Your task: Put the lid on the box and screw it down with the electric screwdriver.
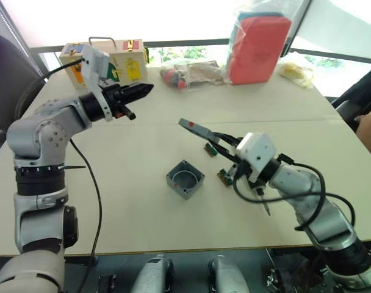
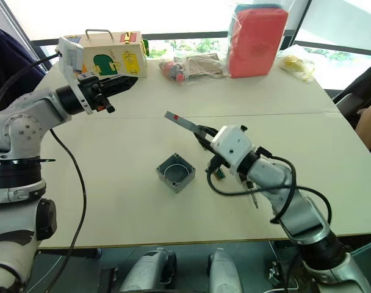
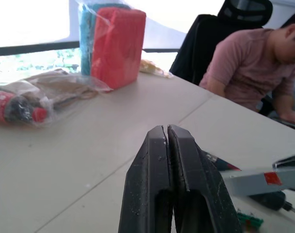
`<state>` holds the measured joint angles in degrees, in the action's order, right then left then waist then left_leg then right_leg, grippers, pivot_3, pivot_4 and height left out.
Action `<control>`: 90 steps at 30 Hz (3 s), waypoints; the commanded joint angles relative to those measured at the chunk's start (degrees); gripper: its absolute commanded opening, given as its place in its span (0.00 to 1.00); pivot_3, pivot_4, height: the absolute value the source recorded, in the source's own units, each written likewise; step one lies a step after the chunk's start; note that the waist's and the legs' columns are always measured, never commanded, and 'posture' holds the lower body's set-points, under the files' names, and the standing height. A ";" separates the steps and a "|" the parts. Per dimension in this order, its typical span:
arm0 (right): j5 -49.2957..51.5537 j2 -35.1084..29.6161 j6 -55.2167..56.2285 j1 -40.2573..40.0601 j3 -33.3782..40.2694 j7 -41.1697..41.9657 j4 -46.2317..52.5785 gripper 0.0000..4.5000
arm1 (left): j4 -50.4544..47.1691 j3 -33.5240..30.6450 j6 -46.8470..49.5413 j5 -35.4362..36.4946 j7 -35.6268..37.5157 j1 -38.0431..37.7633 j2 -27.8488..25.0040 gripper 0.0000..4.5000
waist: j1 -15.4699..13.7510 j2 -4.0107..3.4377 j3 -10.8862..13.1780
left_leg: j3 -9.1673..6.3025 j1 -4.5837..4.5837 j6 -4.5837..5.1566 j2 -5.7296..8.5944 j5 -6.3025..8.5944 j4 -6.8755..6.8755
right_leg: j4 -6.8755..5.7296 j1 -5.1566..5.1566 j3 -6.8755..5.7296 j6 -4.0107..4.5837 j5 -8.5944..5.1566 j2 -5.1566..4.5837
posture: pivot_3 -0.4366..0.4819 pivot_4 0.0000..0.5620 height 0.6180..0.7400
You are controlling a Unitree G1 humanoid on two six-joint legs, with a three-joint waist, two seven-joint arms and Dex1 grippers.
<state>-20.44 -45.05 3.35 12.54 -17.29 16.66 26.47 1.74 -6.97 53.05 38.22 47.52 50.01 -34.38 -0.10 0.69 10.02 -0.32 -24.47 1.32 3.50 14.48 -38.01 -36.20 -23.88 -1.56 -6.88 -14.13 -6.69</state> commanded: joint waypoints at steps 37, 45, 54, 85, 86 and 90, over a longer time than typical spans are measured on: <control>-34.29 7.47 22.01 -5.33 -3.42 -15.98 -15.03 0.02 | 6.71 22.87 -7.39 -13.82 20.91 -1.22 1.93 0.01 | -0.47 0.00 0.00 | -0.04 0.12 0.00 -0.09 -0.02 -0.10 | -0.03 0.22 -0.05 0.01 0.00 0.08 | 0.48 0.27 1.00; -35.72 7.99 22.78 -5.40 -4.20 -17.21 -16.87 0.02 | 4.78 28.02 -12.34 -19.70 20.70 -3.88 2.03 0.01 | -0.52 0.01 -0.01 | -0.04 0.18 0.00 -0.09 -0.02 -0.10 | -0.03 0.29 -0.06 0.01 0.00 0.08 | 0.48 0.27 1.00; -35.64 7.76 22.44 -6.61 -2.57 -17.71 -15.27 0.69 | 6.08 33.23 -15.79 -26.69 19.64 -6.42 2.26 0.00 | -0.57 0.07 -0.26 | -0.04 0.98 0.32 -0.09 0.18 -0.04 | 0.10 1.12 -0.07 0.05 -0.06 0.07 | 0.48 0.27 1.00; -22.16 4.16 26.11 -9.06 5.08 -3.25 -3.59 0.77 | 11.73 37.23 -25.93 -36.57 17.29 -12.01 4.82 0.00 | -0.85 0.02 -0.97 | -0.09 1.20 0.80 0.00 0.48 -0.07 | 0.23 1.48 -0.08 0.04 -0.17 -0.06 | 0.48 0.27 1.00; -19.96 3.89 25.24 -8.98 4.67 -0.39 -2.78 0.77 | 11.34 37.45 -25.94 -36.82 17.15 -12.24 4.90 0.00 | -0.81 0.02 -1.00 | -0.09 1.22 0.81 0.00 0.48 -0.07 | 0.24 1.51 -0.08 0.04 -0.17 -0.06 | 0.48 0.27 1.00; -15.51 3.32 22.98 -8.42 4.06 6.74 -0.34 0.77 | 10.06 37.75 -25.75 -37.48 16.84 -12.99 5.35 0.00 | -0.66 0.03 -1.69 | -0.11 1.47 0.88 -0.04 0.54 -0.05 | 0.27 1.72 -0.09 0.02 -0.25 -0.05 | 0.48 0.27 1.00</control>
<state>-38.50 -41.36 27.14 3.40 -13.99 21.01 23.70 7.58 23.52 24.36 5.68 63.74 41.72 -28.45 -0.76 0.72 8.32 -0.43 -22.79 2.24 3.45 15.06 -38.05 -35.91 -22.13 -1.64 -6.80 -14.47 -6.75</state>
